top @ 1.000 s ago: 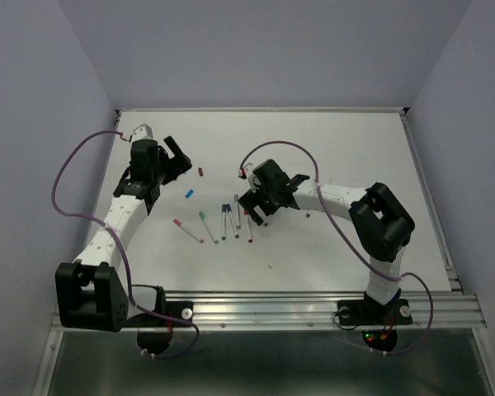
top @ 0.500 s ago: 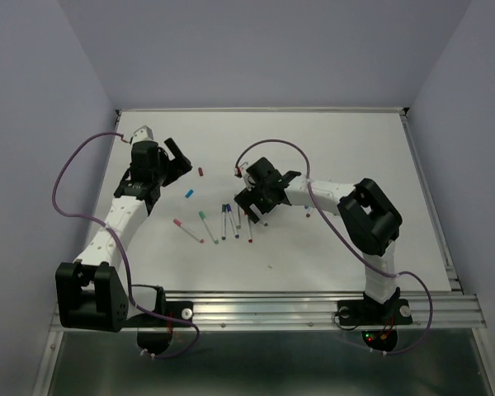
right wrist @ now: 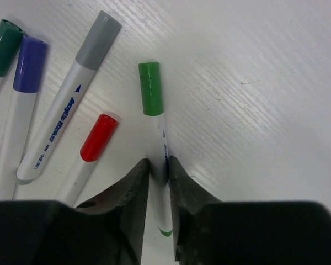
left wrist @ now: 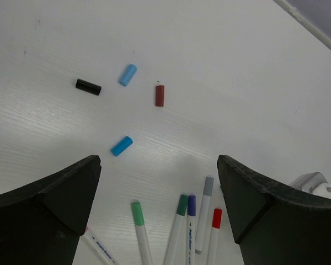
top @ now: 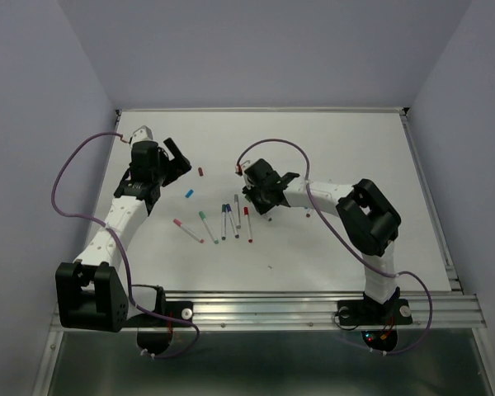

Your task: Open the pen caps

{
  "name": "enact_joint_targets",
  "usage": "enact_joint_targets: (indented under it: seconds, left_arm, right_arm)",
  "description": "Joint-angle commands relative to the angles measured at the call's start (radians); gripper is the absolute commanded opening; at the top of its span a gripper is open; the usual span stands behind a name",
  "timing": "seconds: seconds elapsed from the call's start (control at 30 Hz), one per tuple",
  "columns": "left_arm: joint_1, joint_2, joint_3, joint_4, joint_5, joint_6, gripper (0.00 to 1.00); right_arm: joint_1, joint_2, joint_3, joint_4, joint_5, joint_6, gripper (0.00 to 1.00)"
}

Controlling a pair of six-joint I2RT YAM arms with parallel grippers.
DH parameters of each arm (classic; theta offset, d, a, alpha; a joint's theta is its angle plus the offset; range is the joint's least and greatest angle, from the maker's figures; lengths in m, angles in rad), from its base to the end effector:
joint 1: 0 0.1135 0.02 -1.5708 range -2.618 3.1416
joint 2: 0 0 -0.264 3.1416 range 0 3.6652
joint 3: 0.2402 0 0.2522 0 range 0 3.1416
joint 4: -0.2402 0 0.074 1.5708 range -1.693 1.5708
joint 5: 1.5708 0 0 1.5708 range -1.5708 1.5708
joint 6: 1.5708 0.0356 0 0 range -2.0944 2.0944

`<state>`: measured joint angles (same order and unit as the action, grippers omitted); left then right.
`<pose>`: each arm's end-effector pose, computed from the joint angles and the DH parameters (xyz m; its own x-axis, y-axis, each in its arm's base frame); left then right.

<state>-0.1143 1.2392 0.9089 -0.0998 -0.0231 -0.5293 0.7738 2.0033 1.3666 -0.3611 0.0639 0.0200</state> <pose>0.2831 -0.0317 0.2947 -0.4046 -0.4617 -0.7894 -0.1287 0.8834 -0.4506 0.3039 0.2938 0.1638 -0.6144 -0.5724 -0.5431 -0.6605 0.7496 -0.0428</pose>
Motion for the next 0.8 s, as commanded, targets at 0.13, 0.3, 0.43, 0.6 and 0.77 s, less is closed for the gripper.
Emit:
enact_joint_targets:
  seconds: [0.13,0.3,0.43,0.6,0.77]
  left_arm:
    - [0.001,-0.024,0.007,0.003,-0.023,0.008,0.99]
    - [0.001,-0.037,0.007,0.008,0.011,0.006,0.99]
    - [0.001,-0.052,-0.018,0.067,0.179,0.000,0.99]
    - [-0.010,-0.083,-0.073,0.205,0.421,-0.035,0.99]
    - [-0.054,-0.113,-0.104,0.284,0.486,-0.080,0.99]
  right_arm:
    - [0.018,0.068,-0.083,-0.038,-0.004,0.057,0.02]
    - [0.018,0.013,-0.100,-0.006,0.016,0.086,0.01]
    - [0.018,-0.119,-0.136,0.103,0.031,0.100,0.01]
    - [0.018,-0.296,-0.225,0.263,-0.030,0.141,0.01]
    - [0.018,-0.449,-0.310,0.349,-0.119,0.201,0.01]
